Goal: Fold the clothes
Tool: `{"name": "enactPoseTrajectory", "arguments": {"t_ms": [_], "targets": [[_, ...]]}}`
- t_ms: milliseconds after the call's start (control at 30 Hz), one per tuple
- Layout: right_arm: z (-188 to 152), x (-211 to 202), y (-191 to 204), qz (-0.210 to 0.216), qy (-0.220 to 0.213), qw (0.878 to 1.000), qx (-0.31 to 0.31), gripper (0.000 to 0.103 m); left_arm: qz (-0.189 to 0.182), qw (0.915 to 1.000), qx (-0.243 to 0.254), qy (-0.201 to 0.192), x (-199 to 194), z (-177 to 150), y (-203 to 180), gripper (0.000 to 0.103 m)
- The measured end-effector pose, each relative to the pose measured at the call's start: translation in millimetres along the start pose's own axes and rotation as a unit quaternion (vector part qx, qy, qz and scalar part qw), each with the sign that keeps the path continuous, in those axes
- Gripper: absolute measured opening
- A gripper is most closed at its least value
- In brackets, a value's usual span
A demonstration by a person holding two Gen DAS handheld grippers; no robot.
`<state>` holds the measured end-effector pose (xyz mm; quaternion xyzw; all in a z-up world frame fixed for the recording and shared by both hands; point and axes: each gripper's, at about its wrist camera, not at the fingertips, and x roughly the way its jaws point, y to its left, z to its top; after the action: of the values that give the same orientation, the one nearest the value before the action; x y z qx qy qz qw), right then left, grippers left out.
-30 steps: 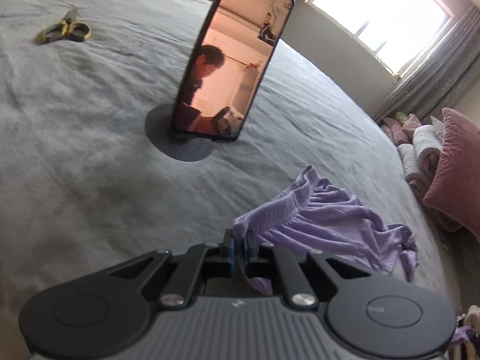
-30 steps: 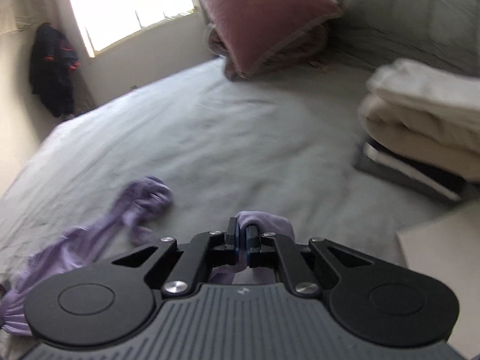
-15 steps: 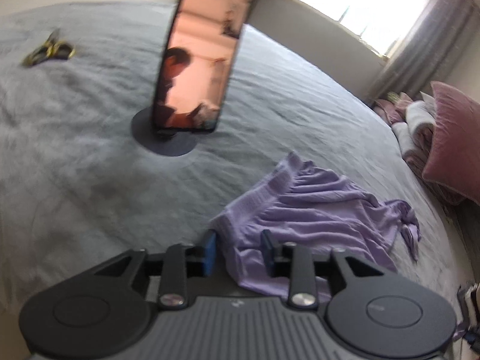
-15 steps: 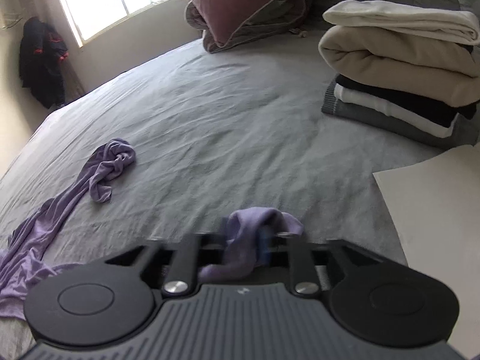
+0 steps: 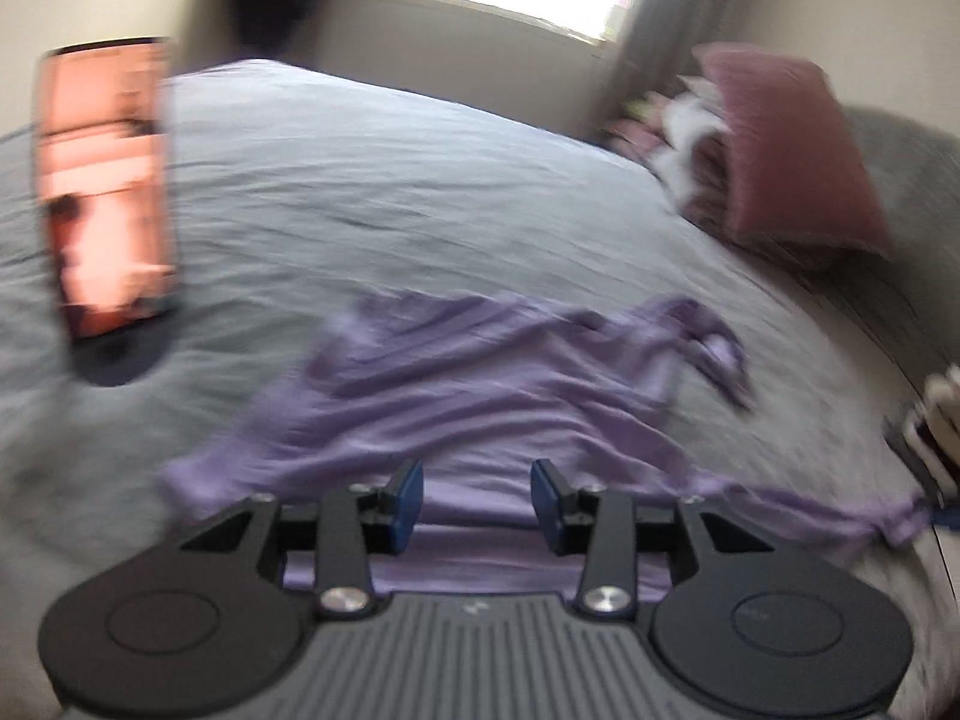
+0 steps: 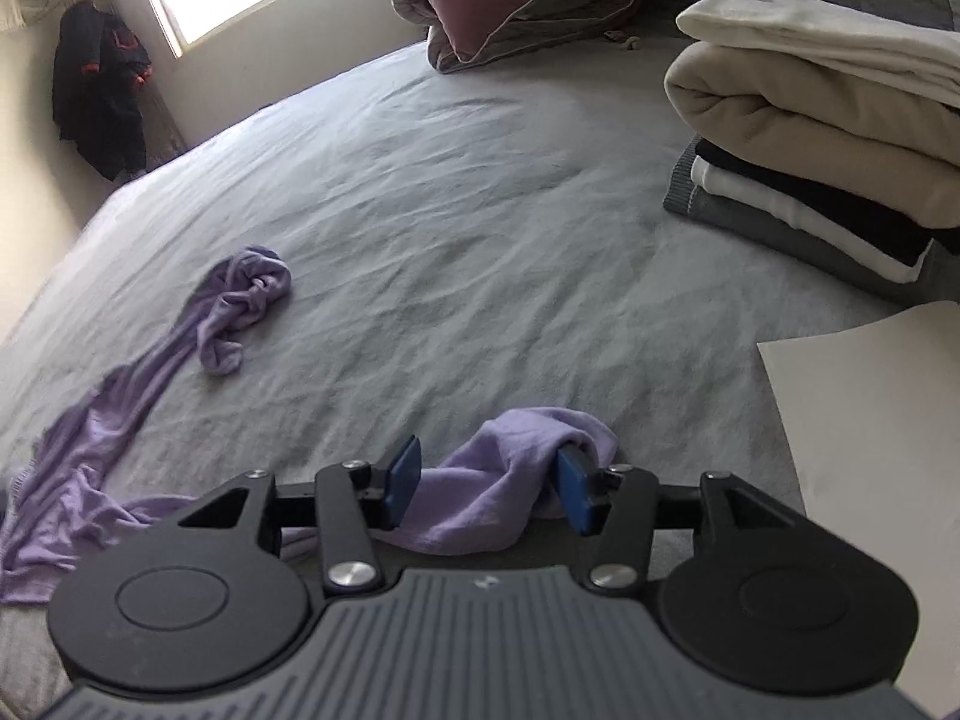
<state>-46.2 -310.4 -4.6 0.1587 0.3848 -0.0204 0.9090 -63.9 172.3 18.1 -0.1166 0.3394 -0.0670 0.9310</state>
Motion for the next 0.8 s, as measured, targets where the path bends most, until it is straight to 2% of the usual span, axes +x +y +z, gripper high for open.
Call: {"name": "enactPoseTrajectory", "arguments": {"t_ms": [100,200,267,367,433,467,567,733,800], "targets": [[-1.7,1.1,1.7,0.008,0.014,1.000,-0.009,0.053,-0.037,0.9982,0.039,0.025,15.0,-8.2,-33.3,0.041],[-3.3,2.2,3.4,0.016,0.028,0.999,-0.019,0.053,-0.077,0.9919,0.092,0.041,25.9,-17.4,-69.6,0.041],[-4.4,3.0,4.5,0.021,0.037,0.999,-0.025,0.053,-0.103,0.9855,0.127,0.045,29.4,-23.4,-93.0,0.041],[-7.6,7.6,2.9,0.018,0.049,0.998,-0.036,0.052,-0.150,0.9709,0.179,0.051,34.8,-34.5,-125.7,0.042],[-6.6,14.6,-0.7,0.012,0.057,0.998,-0.037,0.032,-0.175,0.9619,0.202,0.058,39.9,-40.8,-142.3,0.042],[-5.2,17.9,-3.3,0.012,0.060,0.998,-0.033,0.009,-0.183,0.9583,0.210,0.062,43.2,-43.2,-149.5,0.042],[4.6,21.5,-13.8,0.032,0.048,0.998,-0.004,0.005,-0.201,0.9492,0.231,0.074,52.1,-48.5,-168.5,0.042],[30.5,22.2,-25.2,0.048,-0.021,0.998,0.026,0.005,-0.221,0.9378,0.253,0.085,60.8,-56.7,-190.3,0.042],[38.9,28.5,-26.6,0.056,-0.042,0.997,0.037,0.005,-0.219,0.9365,0.261,0.085,64.5,-59.9,-196.3,0.042]]}}
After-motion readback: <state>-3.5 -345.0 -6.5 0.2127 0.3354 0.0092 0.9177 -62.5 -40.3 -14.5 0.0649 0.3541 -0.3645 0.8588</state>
